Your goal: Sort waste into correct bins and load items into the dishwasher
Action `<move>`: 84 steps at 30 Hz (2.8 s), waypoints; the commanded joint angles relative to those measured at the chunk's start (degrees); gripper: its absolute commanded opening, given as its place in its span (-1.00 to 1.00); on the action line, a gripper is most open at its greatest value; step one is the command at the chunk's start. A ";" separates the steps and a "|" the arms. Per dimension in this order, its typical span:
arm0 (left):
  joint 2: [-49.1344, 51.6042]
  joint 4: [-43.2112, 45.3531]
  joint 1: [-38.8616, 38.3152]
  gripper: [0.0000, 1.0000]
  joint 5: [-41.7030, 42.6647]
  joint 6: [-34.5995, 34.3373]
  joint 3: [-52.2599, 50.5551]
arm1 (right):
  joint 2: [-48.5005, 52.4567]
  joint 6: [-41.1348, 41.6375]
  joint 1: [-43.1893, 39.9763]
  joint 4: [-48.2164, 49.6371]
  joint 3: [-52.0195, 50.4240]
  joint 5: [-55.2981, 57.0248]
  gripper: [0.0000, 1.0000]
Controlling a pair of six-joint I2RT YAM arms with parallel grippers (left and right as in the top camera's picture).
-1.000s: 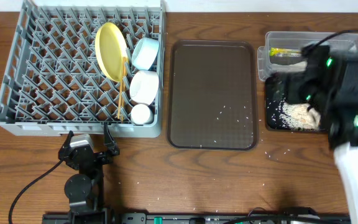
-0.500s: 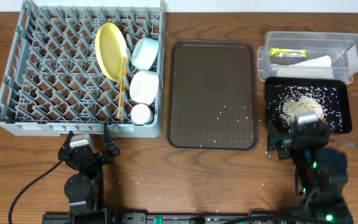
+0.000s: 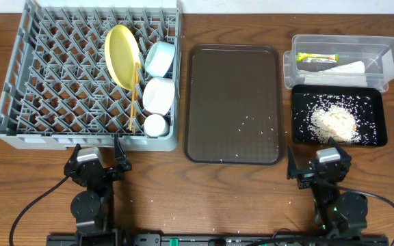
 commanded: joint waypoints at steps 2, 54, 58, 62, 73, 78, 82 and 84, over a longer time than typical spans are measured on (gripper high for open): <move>-0.39 -2.47 -0.02 0.92 -0.68 0.74 -0.98 | -1.05 -0.76 0.39 3.34 -1.60 -2.12 0.99; -0.39 -2.47 -0.02 0.92 -0.68 0.74 -0.98 | -0.94 -0.76 0.39 6.51 -3.87 -2.82 0.99; -0.39 -2.47 -0.02 0.92 -0.68 0.74 -0.98 | -0.94 -0.76 0.39 6.51 -3.87 -2.82 0.98; -0.39 -2.47 -0.02 0.92 -0.68 0.74 -0.98 | -0.94 -0.76 0.39 6.51 -3.87 -2.82 0.99; -0.39 -2.47 -0.02 0.92 -0.68 0.74 -0.98 | -0.94 -0.76 0.39 6.51 -3.87 -2.82 0.99; -0.39 -2.47 -0.02 0.92 -0.68 0.74 -0.98 | -0.94 -0.76 0.39 6.51 -3.87 -2.82 0.98; -0.39 -2.47 -0.02 0.92 -0.68 0.74 -0.98 | -0.94 -0.76 0.39 6.51 -3.87 -2.82 0.98; -0.39 -2.47 -0.02 0.92 -0.68 0.74 -0.98 | -0.94 -0.76 0.39 6.51 -3.87 -2.82 0.99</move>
